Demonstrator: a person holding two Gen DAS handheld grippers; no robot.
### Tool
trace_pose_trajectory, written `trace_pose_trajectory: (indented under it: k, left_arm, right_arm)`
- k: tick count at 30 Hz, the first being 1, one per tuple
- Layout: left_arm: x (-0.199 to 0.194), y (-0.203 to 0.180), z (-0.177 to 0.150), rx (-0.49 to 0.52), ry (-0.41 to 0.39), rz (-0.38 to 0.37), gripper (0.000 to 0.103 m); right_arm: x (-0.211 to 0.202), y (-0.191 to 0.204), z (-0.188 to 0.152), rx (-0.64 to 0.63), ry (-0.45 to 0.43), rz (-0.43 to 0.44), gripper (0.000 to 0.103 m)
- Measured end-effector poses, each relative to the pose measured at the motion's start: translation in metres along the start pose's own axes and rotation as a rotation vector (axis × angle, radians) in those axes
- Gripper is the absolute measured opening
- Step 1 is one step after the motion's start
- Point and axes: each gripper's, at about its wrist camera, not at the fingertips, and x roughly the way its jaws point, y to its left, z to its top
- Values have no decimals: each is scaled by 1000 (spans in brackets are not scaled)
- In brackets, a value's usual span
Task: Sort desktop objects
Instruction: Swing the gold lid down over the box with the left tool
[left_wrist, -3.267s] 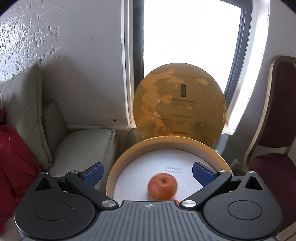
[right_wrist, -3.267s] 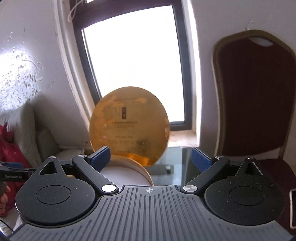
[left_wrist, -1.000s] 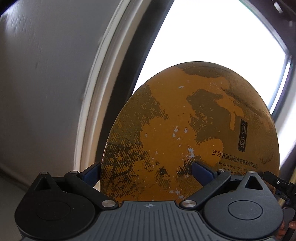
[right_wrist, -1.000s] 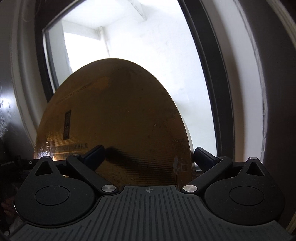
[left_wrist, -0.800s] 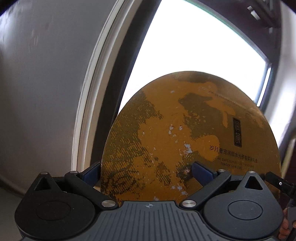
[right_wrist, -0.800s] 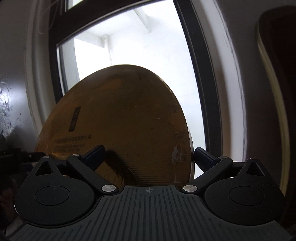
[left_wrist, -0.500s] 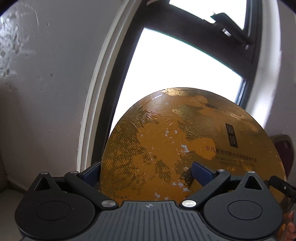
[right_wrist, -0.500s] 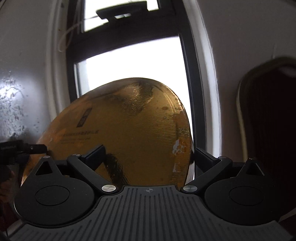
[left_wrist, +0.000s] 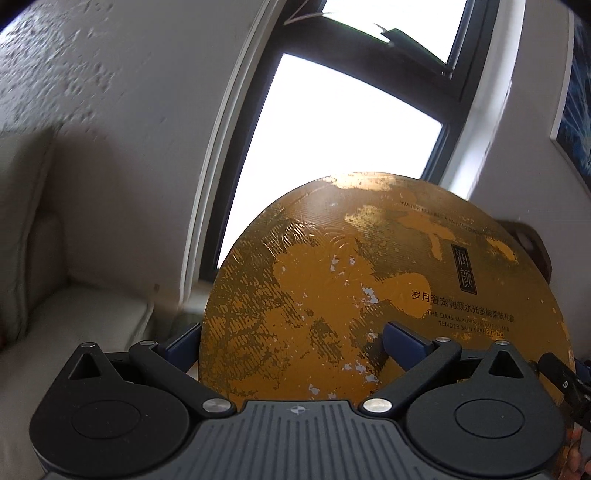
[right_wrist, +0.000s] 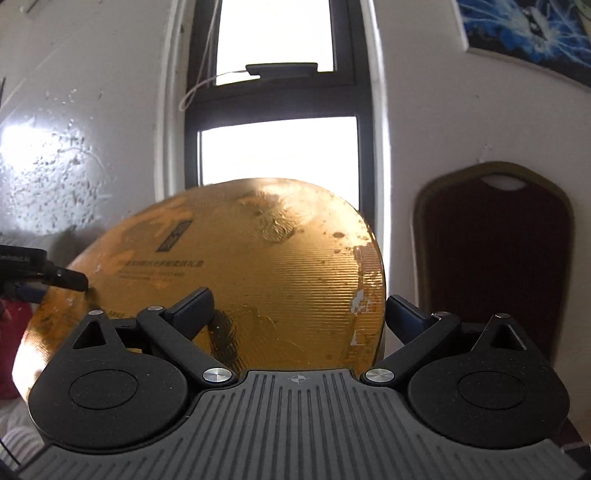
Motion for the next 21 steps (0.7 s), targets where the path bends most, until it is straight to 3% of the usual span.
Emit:
trace_pose_trajectory:
  k: [5, 9, 21]
  left_arm:
    - [-25, -18, -35, -12, 57, 12, 101]
    - [-42, -23, -68, -34, 112, -21, 101]
    - [-3, -71, -110, 46, 285, -144, 101]
  right_arm:
    - [-27, -7, -12, 6, 60, -14, 99]
    - [-60, -18, -23, -8, 103, -65, 99]
    - [-103, -57, -59, 111, 229, -290, 99]
